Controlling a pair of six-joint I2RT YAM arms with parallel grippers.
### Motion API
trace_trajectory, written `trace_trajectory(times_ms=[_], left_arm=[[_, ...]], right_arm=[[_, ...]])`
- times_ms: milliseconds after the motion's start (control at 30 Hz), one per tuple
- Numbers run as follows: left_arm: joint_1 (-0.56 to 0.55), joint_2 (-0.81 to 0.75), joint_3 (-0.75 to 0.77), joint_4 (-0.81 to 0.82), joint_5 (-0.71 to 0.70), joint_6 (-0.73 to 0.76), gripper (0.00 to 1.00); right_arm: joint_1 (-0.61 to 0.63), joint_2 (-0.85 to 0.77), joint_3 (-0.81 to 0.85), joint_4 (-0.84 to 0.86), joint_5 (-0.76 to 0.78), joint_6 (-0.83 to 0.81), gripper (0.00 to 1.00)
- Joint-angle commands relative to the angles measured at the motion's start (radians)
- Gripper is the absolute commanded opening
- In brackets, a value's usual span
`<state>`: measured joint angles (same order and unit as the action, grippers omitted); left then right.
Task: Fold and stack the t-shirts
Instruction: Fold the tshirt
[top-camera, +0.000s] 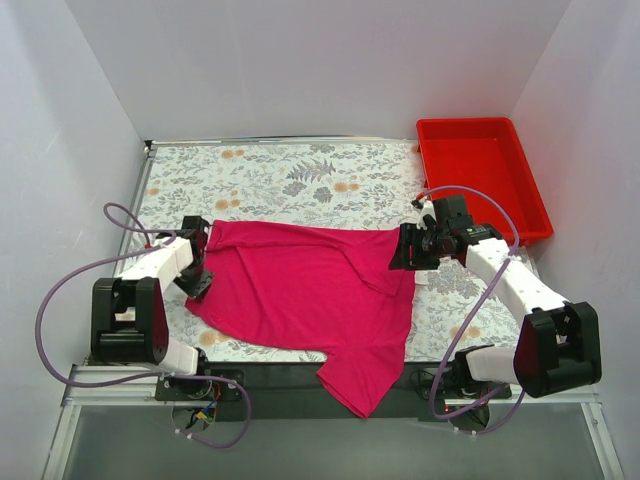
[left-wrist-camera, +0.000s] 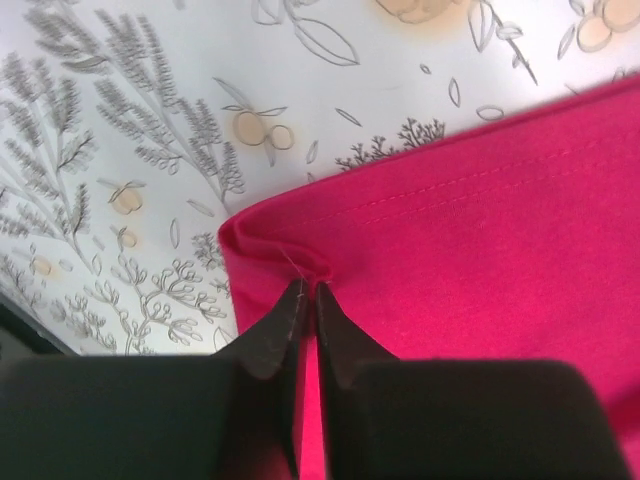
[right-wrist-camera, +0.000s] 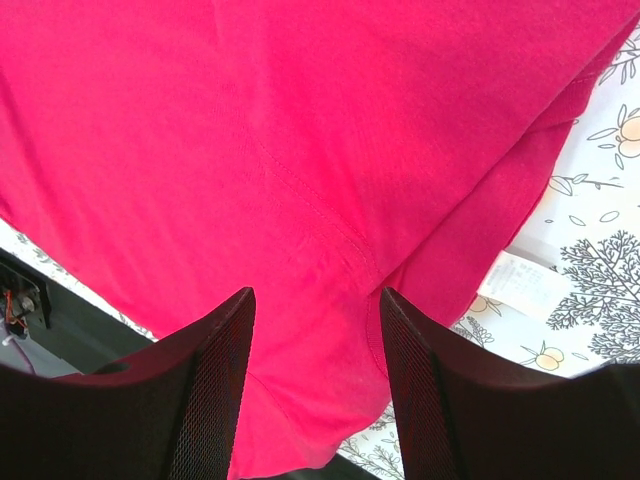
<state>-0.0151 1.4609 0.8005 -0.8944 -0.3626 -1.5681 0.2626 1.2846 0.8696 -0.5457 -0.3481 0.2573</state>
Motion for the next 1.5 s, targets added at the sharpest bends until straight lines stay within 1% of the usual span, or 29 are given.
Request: trace_trajectory(times_ms=[0,33,133,200,400,600,800,867,900,1000,1067,1100,1133,1200,1233,1267,1333,1367,1433,1467], left_arm=[[0.006,-0.023,0.075,-0.119,-0.087,-0.081,0.03],[0.007,-0.027,0.089,-0.142,-0.116,-0.108,0.01],[0.014,-0.019,0.129,-0.242,-0.137,-0.153,0.0],[0.07,-0.022,0.131,-0.288,-0.134,-0.19,0.0],[0.181,-0.066,0.114,-0.36,-0.119,-0.236,0.0],[0.219,-0.115,0.097,-0.423,-0.119,-0.291,0.01],[0.257,-0.19,0.031,-0.452,-0.102,-0.325,0.01],[0.279,-0.203,0.019,-0.445,-0.098,-0.311,0.06],[0.294,-0.205,0.019,-0.43,-0.095,-0.302,0.14],[0.299,-0.201,0.049,-0.419,-0.09,-0.294,0.28],[0.299,-0.206,0.087,-0.413,-0.099,-0.297,0.32],[0.299,-0.214,0.101,-0.411,-0.105,-0.303,0.45],[0.299,-0.218,0.115,-0.408,-0.113,-0.303,0.47],[0.297,-0.224,0.16,-0.347,-0.115,-0.258,0.51],[0.296,-0.228,0.17,-0.318,-0.105,-0.239,0.55],[0.284,-0.231,0.183,-0.24,-0.072,-0.186,0.57],[0.258,-0.225,0.193,-0.143,-0.021,-0.136,0.59],[0.219,-0.199,0.195,-0.05,0.017,-0.11,0.59],[0.167,-0.156,0.21,0.056,0.086,-0.057,0.59],[0.111,-0.089,0.219,0.08,0.097,-0.035,0.59]], right_arm=[[0.003,0.009,0.002,0.041,-0.029,-0.021,0.5],[0.003,0.01,0.002,0.043,-0.029,-0.021,0.5],[0.004,0.021,0.005,0.044,-0.04,-0.024,0.5],[0.004,0.024,0.005,0.049,-0.048,-0.021,0.5],[0.004,0.024,0.003,0.05,-0.055,-0.021,0.5],[0.003,0.035,-0.001,0.049,-0.074,-0.024,0.5],[0.003,0.036,0.002,0.046,-0.077,-0.026,0.5],[0.003,0.039,0.0,0.046,-0.077,-0.027,0.5],[0.004,0.041,0.002,0.044,-0.075,-0.027,0.5],[0.003,0.048,0.008,0.043,-0.081,-0.032,0.51],[0.004,0.048,0.014,0.038,-0.078,-0.035,0.51],[0.004,0.048,0.016,0.035,-0.077,-0.036,0.52],[0.003,0.048,0.019,0.032,-0.074,-0.036,0.52],[0.004,0.047,0.028,0.024,-0.063,-0.038,0.52],[0.004,0.042,0.031,0.02,-0.06,-0.038,0.53],[0.004,0.039,0.034,0.02,-0.051,-0.038,0.53],[0.004,0.033,0.04,0.018,-0.035,-0.036,0.52],[0.003,0.03,0.042,0.016,-0.026,-0.029,0.52],[0.003,0.03,0.042,0.018,-0.003,-0.02,0.5],[0.003,0.033,0.042,0.018,0.006,-0.012,0.49]])
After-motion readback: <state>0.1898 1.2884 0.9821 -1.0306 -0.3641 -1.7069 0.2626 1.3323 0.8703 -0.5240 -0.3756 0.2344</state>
